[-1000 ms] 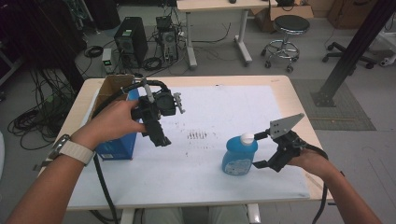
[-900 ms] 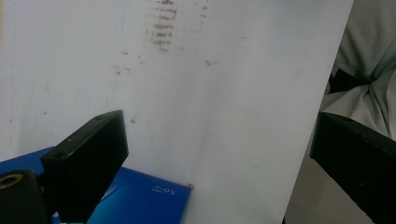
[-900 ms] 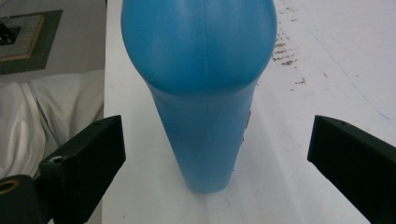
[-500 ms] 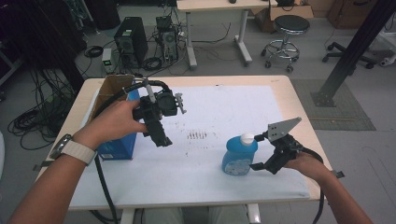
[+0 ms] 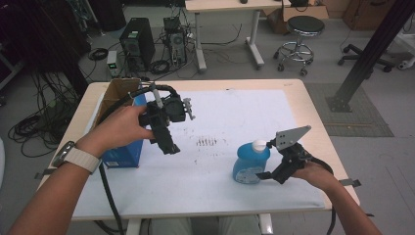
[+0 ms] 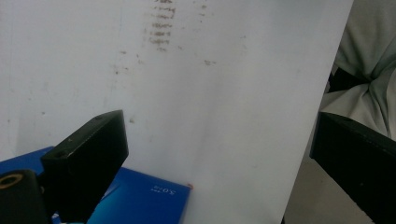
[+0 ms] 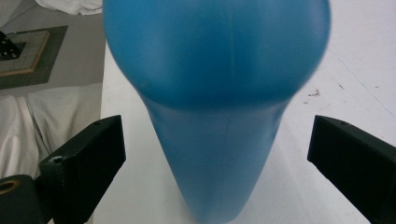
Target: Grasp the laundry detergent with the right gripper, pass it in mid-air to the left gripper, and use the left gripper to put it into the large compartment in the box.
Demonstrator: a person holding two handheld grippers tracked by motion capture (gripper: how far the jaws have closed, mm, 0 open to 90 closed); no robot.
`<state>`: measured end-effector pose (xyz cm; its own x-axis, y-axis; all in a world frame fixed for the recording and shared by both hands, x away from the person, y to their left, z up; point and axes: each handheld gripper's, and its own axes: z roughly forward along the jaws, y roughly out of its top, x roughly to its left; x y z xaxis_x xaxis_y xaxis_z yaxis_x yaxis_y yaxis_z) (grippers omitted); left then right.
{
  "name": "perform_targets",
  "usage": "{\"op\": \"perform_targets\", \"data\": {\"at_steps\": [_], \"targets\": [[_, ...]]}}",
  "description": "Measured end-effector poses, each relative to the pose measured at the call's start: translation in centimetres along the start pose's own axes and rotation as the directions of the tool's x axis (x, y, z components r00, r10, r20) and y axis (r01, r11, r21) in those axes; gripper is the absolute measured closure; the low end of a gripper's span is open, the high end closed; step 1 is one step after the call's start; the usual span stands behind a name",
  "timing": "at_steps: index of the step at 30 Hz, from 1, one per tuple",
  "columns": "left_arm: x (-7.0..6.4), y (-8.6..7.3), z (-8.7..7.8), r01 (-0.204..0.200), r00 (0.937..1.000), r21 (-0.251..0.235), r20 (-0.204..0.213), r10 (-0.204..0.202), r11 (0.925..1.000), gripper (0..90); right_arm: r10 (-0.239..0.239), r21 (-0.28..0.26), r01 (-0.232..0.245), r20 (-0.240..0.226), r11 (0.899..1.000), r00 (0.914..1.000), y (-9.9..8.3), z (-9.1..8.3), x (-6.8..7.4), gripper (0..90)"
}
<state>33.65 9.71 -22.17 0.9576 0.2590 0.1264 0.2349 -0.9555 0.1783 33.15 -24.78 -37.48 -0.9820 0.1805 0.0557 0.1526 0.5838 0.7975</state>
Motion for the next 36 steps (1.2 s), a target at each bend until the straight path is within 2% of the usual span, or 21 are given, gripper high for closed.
{"op": "perform_targets", "data": {"at_steps": [18, 28, 36], "targets": [[0.1, -0.3, 0.1, 0.007, 1.0, 0.002, 0.002, -0.007, 1.0, 4.8, 0.003, -0.048, -0.003, 0.004, 0.999, 1.0, -0.3, 1.6, 0.2, 4.6], [0.0, -0.2, 0.2, 0.005, 1.0, 0.003, 0.004, -0.005, 1.0, 4.8, -0.001, -0.076, 0.001, 0.006, 0.997, 1.0, -0.6, 1.9, 0.3, 9.1], [0.0, -0.2, 0.3, 0.01, 0.9999, 0.002, 0.003, -0.01, 0.9999, 4.8, -0.012, -0.088, 0.013, 0.006, 0.996, 0.9999, -0.7, 2.0, 0.5, 17.4]]}}
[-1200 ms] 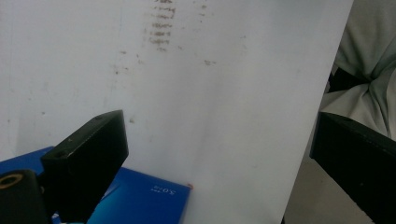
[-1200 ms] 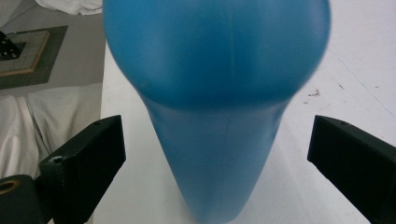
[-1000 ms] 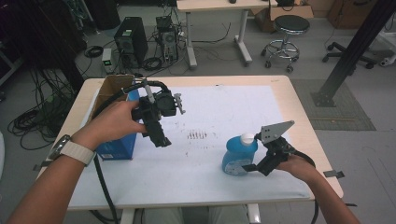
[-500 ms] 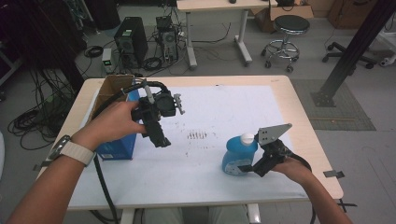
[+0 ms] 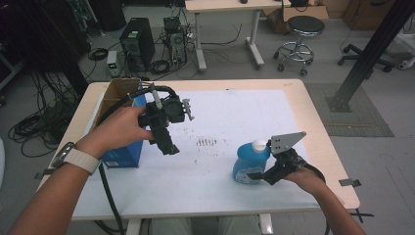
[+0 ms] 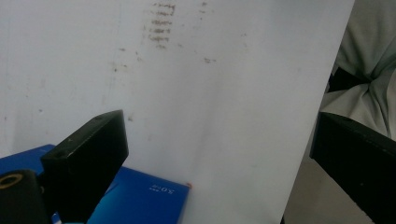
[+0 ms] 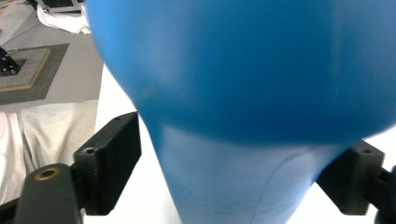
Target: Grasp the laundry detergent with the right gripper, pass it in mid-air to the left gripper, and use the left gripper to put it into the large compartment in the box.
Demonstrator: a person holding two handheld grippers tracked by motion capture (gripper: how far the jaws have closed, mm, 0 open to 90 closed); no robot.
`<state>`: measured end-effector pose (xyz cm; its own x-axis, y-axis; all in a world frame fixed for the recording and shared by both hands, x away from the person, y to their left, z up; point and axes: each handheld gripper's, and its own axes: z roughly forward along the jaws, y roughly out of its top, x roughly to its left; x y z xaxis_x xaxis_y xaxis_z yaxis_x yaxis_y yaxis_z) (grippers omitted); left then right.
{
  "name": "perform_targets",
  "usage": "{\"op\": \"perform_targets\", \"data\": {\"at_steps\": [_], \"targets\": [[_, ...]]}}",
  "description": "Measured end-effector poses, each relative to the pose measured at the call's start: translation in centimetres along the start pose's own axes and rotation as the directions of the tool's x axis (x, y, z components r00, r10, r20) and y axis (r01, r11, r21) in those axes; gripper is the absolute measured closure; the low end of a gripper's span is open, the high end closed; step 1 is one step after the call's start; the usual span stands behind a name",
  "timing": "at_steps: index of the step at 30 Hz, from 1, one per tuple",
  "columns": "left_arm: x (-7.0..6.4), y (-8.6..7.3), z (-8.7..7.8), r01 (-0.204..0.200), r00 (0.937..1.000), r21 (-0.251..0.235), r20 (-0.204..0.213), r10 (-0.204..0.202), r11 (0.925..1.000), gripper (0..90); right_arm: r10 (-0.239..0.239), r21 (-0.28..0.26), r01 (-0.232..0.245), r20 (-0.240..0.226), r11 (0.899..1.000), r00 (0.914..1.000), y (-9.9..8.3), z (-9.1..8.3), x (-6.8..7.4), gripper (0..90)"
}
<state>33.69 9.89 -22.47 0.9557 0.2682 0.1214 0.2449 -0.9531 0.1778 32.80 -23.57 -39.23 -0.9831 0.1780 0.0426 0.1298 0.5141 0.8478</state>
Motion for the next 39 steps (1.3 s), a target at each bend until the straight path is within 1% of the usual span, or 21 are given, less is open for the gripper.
{"op": "perform_targets", "data": {"at_steps": [1, 4, 18, 25, 28, 35, 39], "targets": [[0.04, -0.01, 0.04, -0.001, 1.0, -0.002, 0.0, 0.001, 1.0, 4.8, 0.0, -0.001, 0.0, -0.003, 1.0, 1.0, -0.02, -0.03, -0.02, 19.9], [0.07, 0.01, 0.1, -0.003, 1.0, 0.0, 0.001, 0.003, 1.0, 4.8, -0.001, -0.005, 0.001, -0.005, 1.0, 1.0, -0.03, -0.08, -0.08, 22.0], [0.1, 0.04, 0.16, -0.001, 1.0, 0.001, 0.002, 0.001, 1.0, 4.9, -0.018, -0.01, 0.018, -0.003, 1.0, 0.9998, 0.01, -0.2, -0.05, 28.6], [0.11, 0.1, 0.2, -0.001, 1.0, 0.003, 0.004, 0.001, 1.0, 4.8, -0.033, -0.013, 0.033, -0.015, 0.999, 0.9993, 0.11, -0.23, 0.0, 35.2], [0.11, 0.09, 0.23, 0.0, 1.0, 0.001, 0.003, 0.0, 1.0, 4.9, -0.037, -0.013, 0.037, -0.017, 0.999, 0.9992, 0.12, -0.22, 0.0, 36.4], [0.21, -0.08, 0.25, 0.002, 1.0, 0.005, 0.004, -0.002, 1.0, 4.9, -0.039, -0.021, 0.038, -0.019, 0.999, 0.9991, 0.07, -0.35, -0.26, 42.7], [0.3, -0.23, 0.19, 0.009, 1.0, -0.003, 0.003, -0.009, 1.0, 4.9, -0.045, -0.029, 0.044, -0.027, 0.999, 0.9986, 0.04, -0.34, -0.46, 43.5]]}}
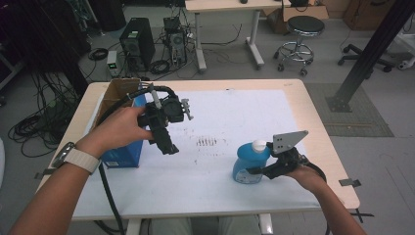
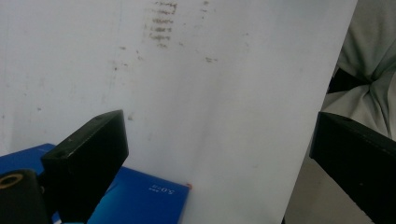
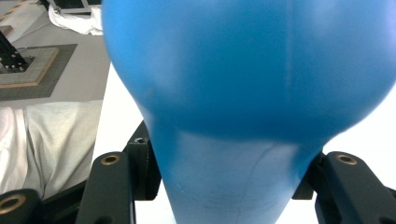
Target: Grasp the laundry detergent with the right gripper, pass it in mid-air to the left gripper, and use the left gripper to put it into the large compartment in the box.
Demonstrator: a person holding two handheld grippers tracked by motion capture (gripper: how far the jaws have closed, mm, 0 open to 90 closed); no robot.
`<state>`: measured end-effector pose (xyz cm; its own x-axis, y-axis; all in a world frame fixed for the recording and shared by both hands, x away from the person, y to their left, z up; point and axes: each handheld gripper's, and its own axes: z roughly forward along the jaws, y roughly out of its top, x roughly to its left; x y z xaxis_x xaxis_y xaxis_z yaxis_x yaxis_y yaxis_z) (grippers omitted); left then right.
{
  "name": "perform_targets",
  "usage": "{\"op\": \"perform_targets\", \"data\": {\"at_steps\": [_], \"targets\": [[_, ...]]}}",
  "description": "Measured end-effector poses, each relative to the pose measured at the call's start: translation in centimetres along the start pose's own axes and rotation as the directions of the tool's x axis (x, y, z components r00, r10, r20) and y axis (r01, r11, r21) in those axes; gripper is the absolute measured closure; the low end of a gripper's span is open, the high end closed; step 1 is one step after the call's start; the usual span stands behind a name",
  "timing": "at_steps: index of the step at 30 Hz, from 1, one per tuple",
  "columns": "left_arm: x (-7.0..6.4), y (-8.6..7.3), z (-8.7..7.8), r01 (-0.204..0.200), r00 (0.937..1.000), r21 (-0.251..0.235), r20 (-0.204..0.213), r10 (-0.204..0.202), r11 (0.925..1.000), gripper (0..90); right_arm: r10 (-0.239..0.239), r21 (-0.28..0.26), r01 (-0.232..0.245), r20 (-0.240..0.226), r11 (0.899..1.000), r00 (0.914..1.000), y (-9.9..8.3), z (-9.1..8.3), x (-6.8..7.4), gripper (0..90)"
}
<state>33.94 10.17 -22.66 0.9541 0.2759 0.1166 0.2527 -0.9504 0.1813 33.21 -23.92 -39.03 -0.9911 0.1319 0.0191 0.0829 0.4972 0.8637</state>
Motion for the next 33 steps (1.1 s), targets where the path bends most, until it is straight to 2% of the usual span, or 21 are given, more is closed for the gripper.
{"op": "perform_targets", "data": {"at_steps": [6, 14, 20, 27, 33], "targets": [[0.1, -0.1, -0.1, -0.002, 1.0, -0.002, 0.0, 0.002, 1.0, 4.9, -0.007, -0.011, 0.006, -0.004, 1.0, 1.0, -0.1, 0.0, 0.0, 44.5], [0.1, -0.4, -0.5, 0.005, 1.0, -0.021, -0.005, -0.006, 0.9998, 4.9, -0.013, 0.002, 0.013, -0.024, 1.0, 0.9996, 0.3, -0.1, 0.0, 45.2], [0.2, -0.8, -1.0, 0.013, 0.9998, -0.03, -0.015, -0.014, 0.9994, 4.9, -0.003, -0.023, 0.003, -0.012, 1.0, 0.9999, 0.7, -0.9, 0.2, 45.1], [-0.1, -0.6, -1.8, 0.005, 0.9998, -0.041, -0.019, -0.005, 0.9992, 5.0, 0.008, -0.014, -0.008, -0.003, 1.0, 1.0, 1.5, -1.7, 0.6, 45.1], [-0.7, 0.2, -3.1, -0.014, 0.9995, -0.055, -0.03, 0.012, 0.9984, 5.0, -0.008, -0.009, 0.008, 0.009, 1.0, 0.9999, 2.5, -2.3, 1.3, 45.1]]}}
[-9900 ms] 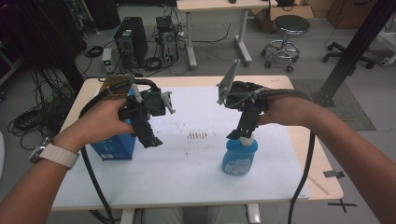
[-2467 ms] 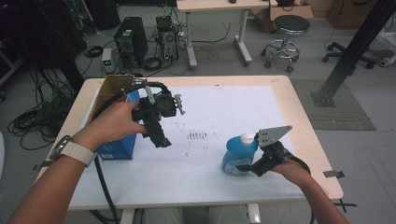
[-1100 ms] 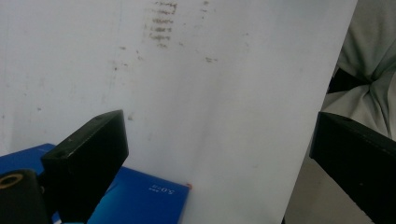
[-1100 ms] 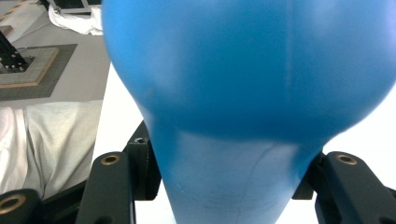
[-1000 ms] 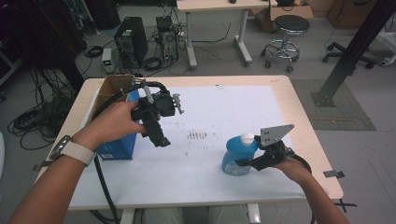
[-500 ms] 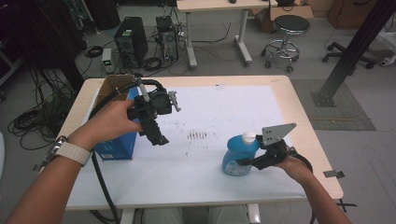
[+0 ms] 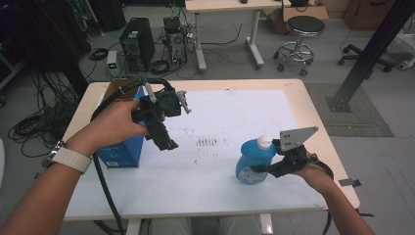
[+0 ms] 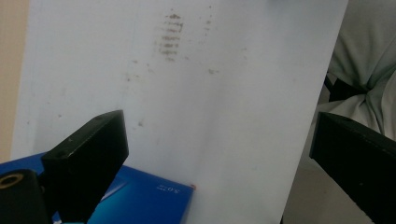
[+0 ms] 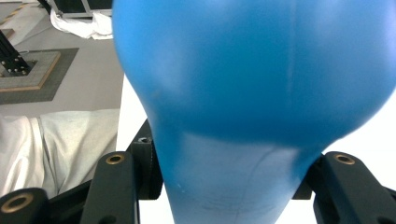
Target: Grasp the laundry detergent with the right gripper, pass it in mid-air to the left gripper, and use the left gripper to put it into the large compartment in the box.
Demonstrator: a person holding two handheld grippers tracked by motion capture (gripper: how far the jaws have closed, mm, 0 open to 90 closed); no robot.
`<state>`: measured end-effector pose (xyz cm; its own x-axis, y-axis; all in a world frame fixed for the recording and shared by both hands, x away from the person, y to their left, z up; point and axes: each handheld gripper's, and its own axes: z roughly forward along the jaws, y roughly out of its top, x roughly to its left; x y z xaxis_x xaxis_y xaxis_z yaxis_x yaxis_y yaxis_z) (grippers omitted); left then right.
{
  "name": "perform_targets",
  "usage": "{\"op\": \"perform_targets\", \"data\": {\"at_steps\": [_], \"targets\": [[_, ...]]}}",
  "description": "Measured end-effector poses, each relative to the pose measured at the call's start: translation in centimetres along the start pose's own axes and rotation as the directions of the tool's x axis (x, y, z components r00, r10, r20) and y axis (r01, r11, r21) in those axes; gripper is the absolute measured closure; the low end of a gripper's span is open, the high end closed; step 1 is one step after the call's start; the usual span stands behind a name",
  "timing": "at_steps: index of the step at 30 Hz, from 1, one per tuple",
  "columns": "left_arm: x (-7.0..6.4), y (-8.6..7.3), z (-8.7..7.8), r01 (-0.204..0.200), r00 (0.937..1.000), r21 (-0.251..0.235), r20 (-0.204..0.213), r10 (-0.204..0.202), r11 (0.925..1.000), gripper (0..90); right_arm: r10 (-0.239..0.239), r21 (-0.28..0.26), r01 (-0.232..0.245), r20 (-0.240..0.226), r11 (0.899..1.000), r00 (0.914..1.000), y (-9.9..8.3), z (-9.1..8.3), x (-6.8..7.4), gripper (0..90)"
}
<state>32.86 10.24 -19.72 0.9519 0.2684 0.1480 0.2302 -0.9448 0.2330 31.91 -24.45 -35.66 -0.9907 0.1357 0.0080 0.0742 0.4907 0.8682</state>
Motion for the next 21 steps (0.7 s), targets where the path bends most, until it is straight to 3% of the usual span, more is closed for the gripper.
{"op": "perform_targets", "data": {"at_steps": [21], "targets": [[-1.2, 3.2, -2.8, -0.068, 0.9977, -0.009, -0.007, 0.068, 0.9976, 5.0, -0.036, 0.01, 0.036, -0.006, 0.999, 0.9993, 3.7, 0.2, 0.1, 45.1]]}}
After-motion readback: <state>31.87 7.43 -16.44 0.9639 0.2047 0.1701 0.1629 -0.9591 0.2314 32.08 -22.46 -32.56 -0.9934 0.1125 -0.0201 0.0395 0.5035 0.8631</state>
